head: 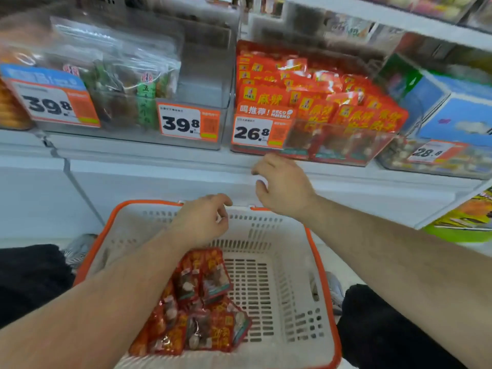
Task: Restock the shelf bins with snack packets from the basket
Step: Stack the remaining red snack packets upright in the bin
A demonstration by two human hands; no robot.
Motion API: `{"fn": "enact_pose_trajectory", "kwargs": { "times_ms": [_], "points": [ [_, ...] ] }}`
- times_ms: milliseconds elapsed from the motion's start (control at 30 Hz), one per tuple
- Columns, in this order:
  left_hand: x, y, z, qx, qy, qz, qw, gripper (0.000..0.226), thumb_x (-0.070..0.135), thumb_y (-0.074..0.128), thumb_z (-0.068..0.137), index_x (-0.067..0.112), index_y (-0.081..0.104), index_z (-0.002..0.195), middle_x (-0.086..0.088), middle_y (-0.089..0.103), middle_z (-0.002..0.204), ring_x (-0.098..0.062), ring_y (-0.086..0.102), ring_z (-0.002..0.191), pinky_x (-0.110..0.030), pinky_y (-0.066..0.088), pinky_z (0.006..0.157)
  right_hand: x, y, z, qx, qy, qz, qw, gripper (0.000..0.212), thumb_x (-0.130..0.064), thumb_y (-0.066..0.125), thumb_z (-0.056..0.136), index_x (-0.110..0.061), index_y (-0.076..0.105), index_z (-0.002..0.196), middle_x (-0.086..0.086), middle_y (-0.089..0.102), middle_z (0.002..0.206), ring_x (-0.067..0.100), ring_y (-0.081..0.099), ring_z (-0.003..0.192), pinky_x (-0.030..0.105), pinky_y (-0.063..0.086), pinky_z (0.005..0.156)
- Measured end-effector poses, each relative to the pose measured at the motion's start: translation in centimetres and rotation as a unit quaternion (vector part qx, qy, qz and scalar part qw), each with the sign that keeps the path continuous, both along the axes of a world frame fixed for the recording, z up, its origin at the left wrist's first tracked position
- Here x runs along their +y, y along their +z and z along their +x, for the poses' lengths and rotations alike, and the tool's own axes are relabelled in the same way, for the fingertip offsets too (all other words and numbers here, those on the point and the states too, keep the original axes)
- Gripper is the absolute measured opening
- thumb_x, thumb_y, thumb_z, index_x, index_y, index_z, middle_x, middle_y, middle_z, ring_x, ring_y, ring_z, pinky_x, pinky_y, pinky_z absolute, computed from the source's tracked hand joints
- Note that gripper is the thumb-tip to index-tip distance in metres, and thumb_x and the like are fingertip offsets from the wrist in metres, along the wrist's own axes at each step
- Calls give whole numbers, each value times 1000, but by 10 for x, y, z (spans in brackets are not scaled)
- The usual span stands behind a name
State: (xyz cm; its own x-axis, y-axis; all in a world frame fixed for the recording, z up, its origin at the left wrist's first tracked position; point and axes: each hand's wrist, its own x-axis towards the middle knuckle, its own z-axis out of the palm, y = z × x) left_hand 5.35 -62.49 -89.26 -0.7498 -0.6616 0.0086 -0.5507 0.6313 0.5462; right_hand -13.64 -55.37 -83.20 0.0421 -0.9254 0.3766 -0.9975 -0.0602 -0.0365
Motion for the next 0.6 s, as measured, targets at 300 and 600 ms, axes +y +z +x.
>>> {"fn": "enact_pose_trajectory", "kwargs": {
  "times_ms": [300,600],
  "points": [
    [-13,-73,51,-115,98,143,978,38,26,63,86,20,60,124,-1,67,114,-21,61,105,-33,50,93,-9,-186,79,-407,-233,383,796,14,-22,58,88,-19,60,74,2,57,69,20,55,64,26,40,52],
    [-23,-104,59,-145,132,197,961,33,27,59,89,25,60,122,1,66,115,-18,60,103,-36,52,93,-2,-257,92,-611,-383,407,562,31,-23,65,91,-9,64,118,5,67,104,19,61,90,33,48,72]
  ]
}}
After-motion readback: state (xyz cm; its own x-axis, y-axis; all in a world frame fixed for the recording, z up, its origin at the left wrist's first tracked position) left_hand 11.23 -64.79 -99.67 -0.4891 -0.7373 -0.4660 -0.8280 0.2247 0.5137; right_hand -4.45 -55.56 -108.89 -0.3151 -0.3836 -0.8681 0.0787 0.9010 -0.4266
